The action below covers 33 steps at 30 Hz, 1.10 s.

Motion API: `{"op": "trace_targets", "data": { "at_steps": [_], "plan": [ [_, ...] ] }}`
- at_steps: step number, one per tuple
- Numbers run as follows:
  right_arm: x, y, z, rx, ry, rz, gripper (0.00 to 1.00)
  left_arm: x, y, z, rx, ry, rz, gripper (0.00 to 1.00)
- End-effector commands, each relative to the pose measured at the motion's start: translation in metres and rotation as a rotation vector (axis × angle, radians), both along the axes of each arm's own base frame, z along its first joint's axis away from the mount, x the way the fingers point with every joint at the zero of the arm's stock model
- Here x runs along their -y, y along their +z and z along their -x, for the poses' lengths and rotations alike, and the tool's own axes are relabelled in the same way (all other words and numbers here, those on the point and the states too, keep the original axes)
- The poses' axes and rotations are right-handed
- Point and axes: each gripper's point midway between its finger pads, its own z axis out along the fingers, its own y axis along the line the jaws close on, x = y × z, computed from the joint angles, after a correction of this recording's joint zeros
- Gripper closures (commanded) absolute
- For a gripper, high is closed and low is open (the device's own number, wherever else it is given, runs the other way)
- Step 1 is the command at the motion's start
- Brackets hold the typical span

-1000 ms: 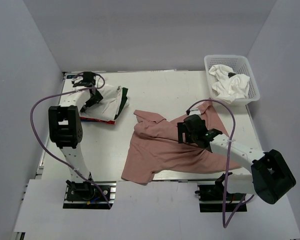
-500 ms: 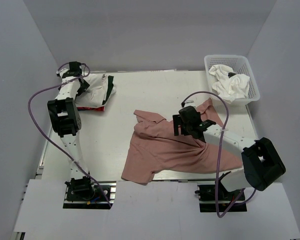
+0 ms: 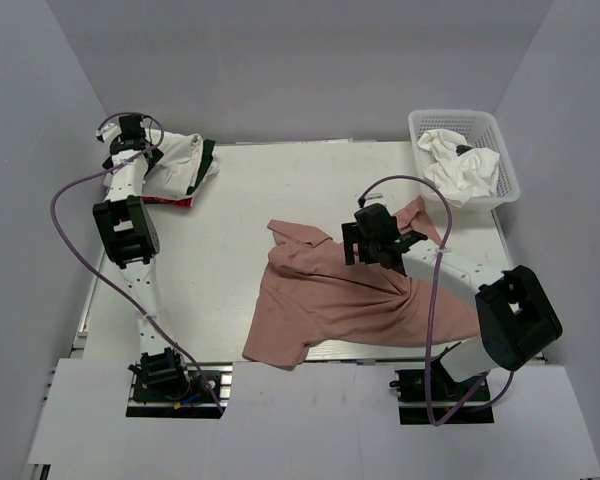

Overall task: Fold and stack the t-shirts
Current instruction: Put the neatly folded tshirt into the corner of the board with the left arm, then flatten out the tshirt

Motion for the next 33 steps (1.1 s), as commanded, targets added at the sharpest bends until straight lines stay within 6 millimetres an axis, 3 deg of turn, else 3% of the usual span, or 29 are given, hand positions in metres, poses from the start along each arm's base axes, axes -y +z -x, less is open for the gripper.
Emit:
{"op": "trace_targets", "data": {
  "at_steps": [1,2,4,5,6,9,13,17,18,19,21,23,24,25,26,27,28,30,31,33],
  "plan": [
    [-0.013,0.017,-0.014,0.033,0.040,-0.028,0.10,0.020,-0.036,0.001,-0.030,-0.046,0.130,0.00],
    [-0.013,0.017,-0.014,0.027,0.044,-0.029,0.10,0.024,-0.036,0.004,-0.033,-0.057,0.145,0.00],
    [-0.018,0.023,-0.015,0.040,0.059,-0.053,0.10,0.028,-0.010,0.004,0.008,-0.066,0.156,0.00],
    [-0.021,0.025,-0.016,0.047,0.066,-0.064,0.10,0.029,-0.008,0.009,0.002,-0.066,0.158,0.00],
    [-0.025,0.026,-0.015,0.047,0.086,-0.078,0.10,0.030,0.022,0.006,0.063,-0.076,0.149,0.00],
    [-0.030,0.043,-0.019,0.090,0.098,-0.111,0.10,0.044,0.055,0.008,0.115,-0.130,0.164,0.00],
    [-0.033,0.061,-0.016,0.137,0.104,-0.168,0.10,0.071,0.122,0.023,0.222,-0.271,0.170,0.00],
    [-0.029,0.063,-0.003,0.154,0.103,-0.206,0.10,0.097,0.137,0.044,0.243,-0.366,0.217,0.00],
    [-0.025,0.063,-0.001,0.153,0.086,-0.207,0.10,0.104,0.158,0.054,0.278,-0.390,0.222,0.00],
    [-0.020,0.070,0.000,0.174,0.064,-0.218,0.10,0.111,0.152,0.063,0.267,-0.428,0.233,0.00],
    [-0.013,0.059,0.008,0.159,0.052,-0.210,0.10,0.141,0.169,0.075,0.321,-0.571,0.282,0.00],
    [-0.007,0.056,0.015,0.173,0.033,-0.236,0.10,0.170,0.188,0.100,0.365,-0.669,0.303,0.00],
    [0.001,0.041,0.025,0.149,0.003,-0.237,0.10,0.193,0.196,0.111,0.385,-0.718,0.332,0.00],
    [0.010,0.038,0.024,0.146,-0.053,-0.252,0.10,0.210,0.174,0.129,0.355,-0.738,0.376,0.00],
    [0.016,0.035,0.028,0.140,-0.077,-0.246,0.10,0.229,0.215,0.140,0.504,-0.789,0.356,0.00],
    [0.023,0.028,0.034,0.125,-0.116,-0.251,0.10,0.261,0.218,0.156,0.530,-0.864,0.402,0.00],
    [0.033,0.022,0.036,0.103,-0.160,-0.249,0.10,0.277,0.194,0.174,0.504,-0.890,0.449,0.00],
    [0.046,0.013,0.046,0.072,-0.210,-0.234,0.10,0.306,0.206,0.196,0.566,-0.951,0.488,0.00],
    [0.052,0.006,0.051,0.057,-0.231,-0.232,0.10,0.331,0.182,0.213,0.517,-1.004,0.523,0.00],
    [0.069,-0.002,0.058,0.044,-0.286,-0.208,0.10,0.353,0.165,0.230,0.467,-1.040,0.559,0.00]
  ]
}}
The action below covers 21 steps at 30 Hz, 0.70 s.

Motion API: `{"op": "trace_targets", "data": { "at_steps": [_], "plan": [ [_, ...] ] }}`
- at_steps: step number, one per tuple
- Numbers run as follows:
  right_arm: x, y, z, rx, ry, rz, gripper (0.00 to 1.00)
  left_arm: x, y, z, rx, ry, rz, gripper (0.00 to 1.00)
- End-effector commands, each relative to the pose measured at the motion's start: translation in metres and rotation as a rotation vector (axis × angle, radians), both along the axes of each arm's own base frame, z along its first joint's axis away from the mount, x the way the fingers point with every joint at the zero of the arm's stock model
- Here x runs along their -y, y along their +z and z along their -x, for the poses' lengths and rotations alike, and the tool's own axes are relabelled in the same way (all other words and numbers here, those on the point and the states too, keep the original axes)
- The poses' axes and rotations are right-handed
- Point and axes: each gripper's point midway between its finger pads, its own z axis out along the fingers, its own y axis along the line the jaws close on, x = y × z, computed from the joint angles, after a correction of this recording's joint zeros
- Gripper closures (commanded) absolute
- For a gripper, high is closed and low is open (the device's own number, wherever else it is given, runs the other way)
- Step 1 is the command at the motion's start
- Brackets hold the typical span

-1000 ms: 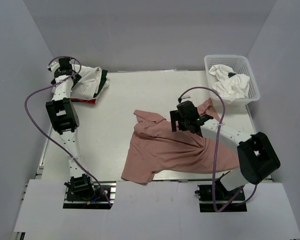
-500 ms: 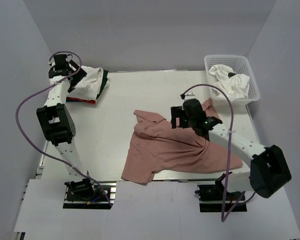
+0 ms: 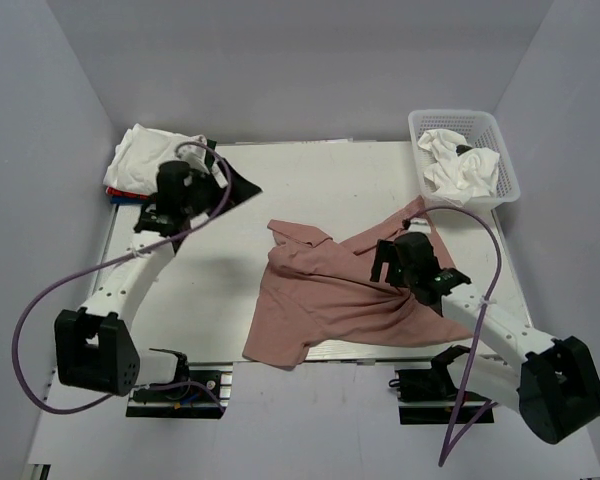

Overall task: Fold and stack the t-shirts
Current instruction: Flatten out the tshirt

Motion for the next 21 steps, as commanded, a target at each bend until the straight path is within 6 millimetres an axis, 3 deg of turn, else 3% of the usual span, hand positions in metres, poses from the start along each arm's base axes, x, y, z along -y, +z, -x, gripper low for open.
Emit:
{"op": "trace_targets", "data": {
  "at_steps": [1,3,4,5,6,9,11,14,15,19,20,21],
  "plan": [
    [0.025,-0.008,0.010,-0.021,-0.129,-0.002,0.10,0.052,-0.023,0.033,-0.033,-0.143,0.051,0.00],
    [0.039,-0.014,0.015,-0.043,-0.173,0.026,0.10,0.073,-0.048,0.046,-0.091,-0.194,0.028,0.00],
    [0.041,-0.015,0.016,-0.051,-0.178,0.028,0.10,0.096,-0.056,0.060,-0.111,-0.253,0.013,0.00],
    [0.046,-0.018,0.018,-0.064,-0.197,0.034,0.10,0.107,-0.080,0.066,-0.162,-0.283,-0.025,0.00],
    [0.047,-0.020,0.019,-0.072,-0.208,0.027,0.10,0.119,-0.085,0.068,-0.172,-0.311,-0.044,0.00],
    [0.052,-0.024,0.023,-0.084,-0.244,0.012,0.10,0.148,-0.136,0.089,-0.297,-0.406,-0.162,0.00],
    [0.056,-0.028,0.024,-0.095,-0.260,0.007,0.10,0.155,-0.162,0.100,-0.349,-0.459,-0.234,0.00],
    [0.049,-0.031,0.019,-0.104,-0.238,-0.009,0.10,0.148,-0.199,0.092,-0.427,-0.421,-0.331,0.00],
    [0.042,-0.030,0.014,-0.095,-0.186,-0.019,0.10,0.149,-0.198,0.084,-0.426,-0.405,-0.345,0.00],
    [0.023,-0.032,-0.001,-0.098,-0.090,-0.033,0.10,0.122,-0.212,0.050,-0.430,-0.244,-0.463,0.00],
    [0.017,-0.025,-0.013,-0.057,-0.063,-0.044,0.10,0.117,-0.210,0.042,-0.438,-0.199,-0.497,0.00],
    [0.014,-0.031,-0.019,-0.074,-0.057,-0.039,0.10,0.107,-0.221,0.036,-0.468,-0.163,-0.538,0.00]
  ]
}}
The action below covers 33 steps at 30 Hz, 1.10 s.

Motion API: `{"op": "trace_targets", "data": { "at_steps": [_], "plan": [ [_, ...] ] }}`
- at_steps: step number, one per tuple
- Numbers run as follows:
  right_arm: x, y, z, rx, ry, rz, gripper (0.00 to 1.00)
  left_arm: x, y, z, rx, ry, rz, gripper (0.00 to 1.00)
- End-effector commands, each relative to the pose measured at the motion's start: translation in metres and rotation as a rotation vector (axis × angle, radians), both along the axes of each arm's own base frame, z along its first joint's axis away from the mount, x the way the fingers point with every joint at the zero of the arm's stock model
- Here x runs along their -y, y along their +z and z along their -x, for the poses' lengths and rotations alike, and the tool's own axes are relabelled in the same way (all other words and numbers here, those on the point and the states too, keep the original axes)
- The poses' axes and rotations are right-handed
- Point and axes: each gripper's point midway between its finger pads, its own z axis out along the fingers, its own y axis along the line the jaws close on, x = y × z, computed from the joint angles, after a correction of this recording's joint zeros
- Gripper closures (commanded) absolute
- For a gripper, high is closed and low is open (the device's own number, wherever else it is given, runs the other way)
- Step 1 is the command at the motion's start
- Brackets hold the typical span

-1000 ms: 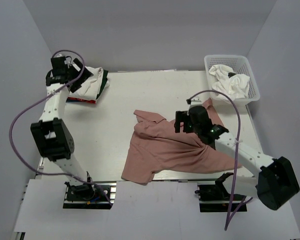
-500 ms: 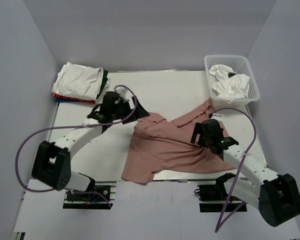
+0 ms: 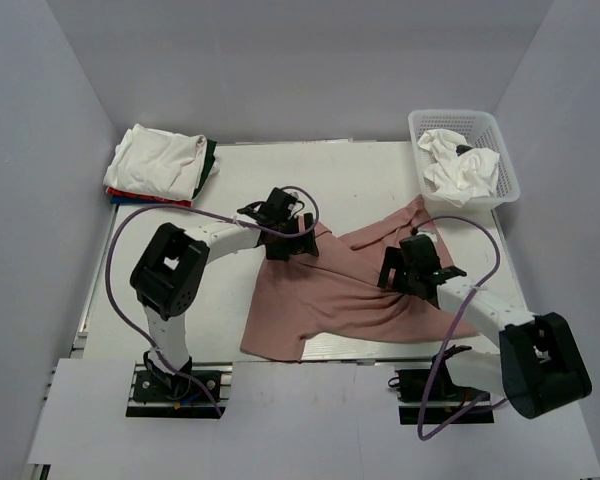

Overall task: Fold and stack the t-shirts
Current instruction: Flatten out the tshirt

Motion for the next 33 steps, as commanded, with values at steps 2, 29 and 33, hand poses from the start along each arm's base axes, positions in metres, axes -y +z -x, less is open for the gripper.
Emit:
{"op": "trace_targets", "data": {
  "at_steps": [2,29,33],
  "plan": [
    [-0.043,0.017,-0.050,0.102,0.150,-0.092,0.10,-0.055,-0.021,-0.036,0.011,0.161,-0.267,0.00],
    [-0.063,0.106,-0.160,0.212,0.134,0.009,0.10,-0.211,0.064,-0.042,0.121,0.620,-0.347,0.00],
    [-0.044,0.088,-0.145,0.126,0.057,0.055,0.10,-0.251,0.024,0.026,-0.035,0.762,-0.428,0.00]
  ]
}}
